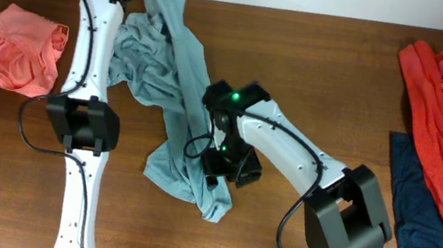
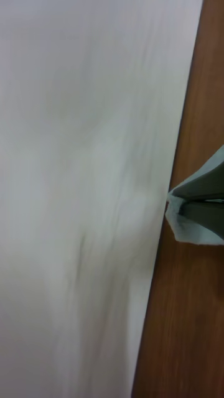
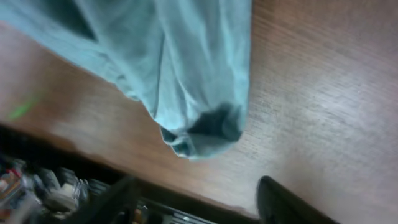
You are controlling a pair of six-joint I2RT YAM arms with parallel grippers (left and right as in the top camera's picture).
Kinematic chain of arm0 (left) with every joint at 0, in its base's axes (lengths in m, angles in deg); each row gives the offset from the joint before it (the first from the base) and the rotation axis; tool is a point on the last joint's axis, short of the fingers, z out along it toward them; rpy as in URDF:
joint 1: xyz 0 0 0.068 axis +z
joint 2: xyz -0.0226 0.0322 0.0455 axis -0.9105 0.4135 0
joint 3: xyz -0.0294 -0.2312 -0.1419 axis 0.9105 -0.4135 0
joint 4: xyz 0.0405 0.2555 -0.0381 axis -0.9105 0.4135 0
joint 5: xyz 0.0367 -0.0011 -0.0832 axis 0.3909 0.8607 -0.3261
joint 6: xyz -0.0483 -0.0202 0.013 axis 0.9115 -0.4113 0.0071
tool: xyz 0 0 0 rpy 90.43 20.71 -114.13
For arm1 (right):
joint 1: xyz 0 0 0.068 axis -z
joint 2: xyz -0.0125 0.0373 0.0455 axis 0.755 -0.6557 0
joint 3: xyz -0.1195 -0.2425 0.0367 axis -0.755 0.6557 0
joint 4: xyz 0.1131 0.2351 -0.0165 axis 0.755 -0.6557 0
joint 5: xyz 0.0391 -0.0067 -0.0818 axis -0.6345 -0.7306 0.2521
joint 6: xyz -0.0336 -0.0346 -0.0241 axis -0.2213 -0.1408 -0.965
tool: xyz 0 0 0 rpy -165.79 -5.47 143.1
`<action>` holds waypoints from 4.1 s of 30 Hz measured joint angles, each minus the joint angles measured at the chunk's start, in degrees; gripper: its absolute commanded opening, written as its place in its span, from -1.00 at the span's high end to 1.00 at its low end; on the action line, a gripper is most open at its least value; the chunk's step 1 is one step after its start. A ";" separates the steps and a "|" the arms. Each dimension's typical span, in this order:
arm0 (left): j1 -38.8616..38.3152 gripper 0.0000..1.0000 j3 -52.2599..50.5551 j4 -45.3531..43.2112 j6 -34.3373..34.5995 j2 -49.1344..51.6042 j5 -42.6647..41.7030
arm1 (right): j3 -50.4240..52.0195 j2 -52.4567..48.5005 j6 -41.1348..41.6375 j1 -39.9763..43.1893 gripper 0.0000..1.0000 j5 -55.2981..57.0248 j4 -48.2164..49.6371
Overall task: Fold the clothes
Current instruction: 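Lift the shirt with both grippers and stretch it wide, then lay the stretched shirt flat on the table with both grippers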
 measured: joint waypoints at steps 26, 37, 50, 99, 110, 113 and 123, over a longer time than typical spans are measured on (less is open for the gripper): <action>0.83 0.98 0.00 4.98 -0.02 0.00 0.17 | 10.64 0.00 12.33 -1.68 -0.18 -0.72 11.63; 0.83 0.98 0.00 5.05 -0.02 0.00 0.17 | 11.54 0.00 12.22 -3.93 0.56 -1.99 11.17; 0.83 0.98 0.00 7.21 -0.24 -0.11 0.17 | 9.73 0.07 11.78 -0.33 0.92 0.68 9.66; 0.96 0.98 1.53 33.14 -17.77 -70.60 4.85 | -62.29 41.29 -16.92 44.19 0.92 10.49 -19.63; 0.96 0.99 0.92 32.61 -18.23 -73.37 5.57 | -62.20 42.75 -17.11 44.19 0.92 11.37 -19.63; 0.96 0.98 0.94 32.61 -18.25 -77.05 5.57 | -62.23 44.54 -17.18 44.19 0.92 11.58 -19.63; 0.96 0.99 -5.68 28.89 -18.25 -80.65 5.60 | -62.60 41.44 -17.57 44.19 0.92 12.46 -19.63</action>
